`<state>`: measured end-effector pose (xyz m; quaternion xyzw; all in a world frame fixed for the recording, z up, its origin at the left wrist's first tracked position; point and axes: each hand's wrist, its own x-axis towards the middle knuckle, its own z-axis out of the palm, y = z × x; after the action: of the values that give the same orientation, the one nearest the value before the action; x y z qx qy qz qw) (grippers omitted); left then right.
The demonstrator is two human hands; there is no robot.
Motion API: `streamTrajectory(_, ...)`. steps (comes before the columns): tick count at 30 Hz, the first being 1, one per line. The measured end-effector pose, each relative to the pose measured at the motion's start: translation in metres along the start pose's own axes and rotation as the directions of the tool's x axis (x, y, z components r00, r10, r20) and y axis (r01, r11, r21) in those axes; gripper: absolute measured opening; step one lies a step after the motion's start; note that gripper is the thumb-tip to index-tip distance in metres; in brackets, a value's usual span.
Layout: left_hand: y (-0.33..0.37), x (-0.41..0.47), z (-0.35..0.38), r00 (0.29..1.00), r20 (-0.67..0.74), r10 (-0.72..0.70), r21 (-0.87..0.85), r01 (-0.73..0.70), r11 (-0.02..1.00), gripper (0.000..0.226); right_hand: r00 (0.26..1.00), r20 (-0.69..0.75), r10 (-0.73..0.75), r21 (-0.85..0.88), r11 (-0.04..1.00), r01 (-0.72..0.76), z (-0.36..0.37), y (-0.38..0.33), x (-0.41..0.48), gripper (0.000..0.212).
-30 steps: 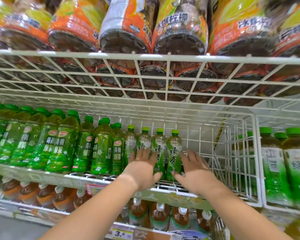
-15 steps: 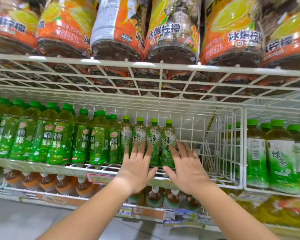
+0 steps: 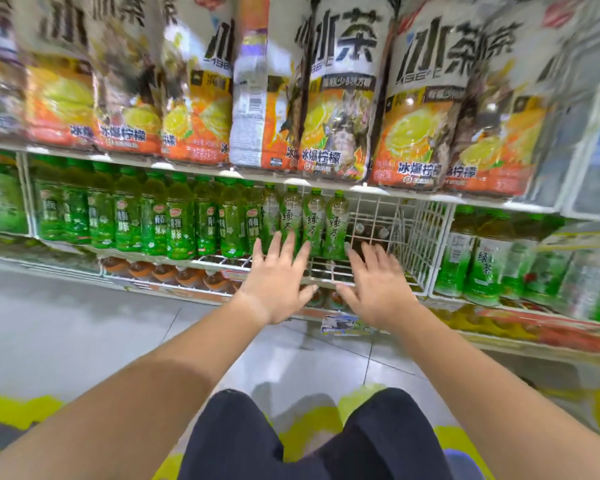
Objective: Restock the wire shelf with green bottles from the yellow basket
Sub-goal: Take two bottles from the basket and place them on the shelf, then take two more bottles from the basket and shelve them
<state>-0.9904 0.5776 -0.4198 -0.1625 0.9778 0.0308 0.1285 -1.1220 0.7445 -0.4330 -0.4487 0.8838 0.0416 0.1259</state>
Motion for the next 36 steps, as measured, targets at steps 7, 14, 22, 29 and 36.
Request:
streamTrajectory(7,0.031,-0.064,-0.070,1.000,-0.001,-0.006,0.045,0.006,0.999,0.084,1.000,-0.003,0.014,-0.011,1.000,-0.014,-0.062,0.003,-0.070,0.080)
streamTrajectory(14,0.080,-0.116,-0.135,0.999,-0.012,0.047,0.080,-0.046,0.996,0.085,0.997,-0.013,0.073,0.045,0.996,-0.072,-0.128,0.021,-0.154,0.089)
streamTrajectory(22,0.120,-0.154,-0.191,0.975,-0.007,0.221,0.150,-0.217,0.965,0.084,0.970,-0.049,0.238,0.059,0.970,-0.235,-0.166,0.022,-0.244,0.093)
streamTrajectory(29,0.154,-0.189,-0.218,0.899,-0.044,0.436,0.204,-0.419,0.884,0.086,0.892,-0.121,0.436,0.110,0.899,-0.424,-0.172,0.000,-0.330,0.084)
streamTrajectory(36,0.231,-0.228,-0.234,0.794,-0.093,0.600,0.265,-0.562,0.784,0.087,0.768,-0.195,0.610,0.186,0.792,-0.581,-0.172,0.011,-0.432,0.080)
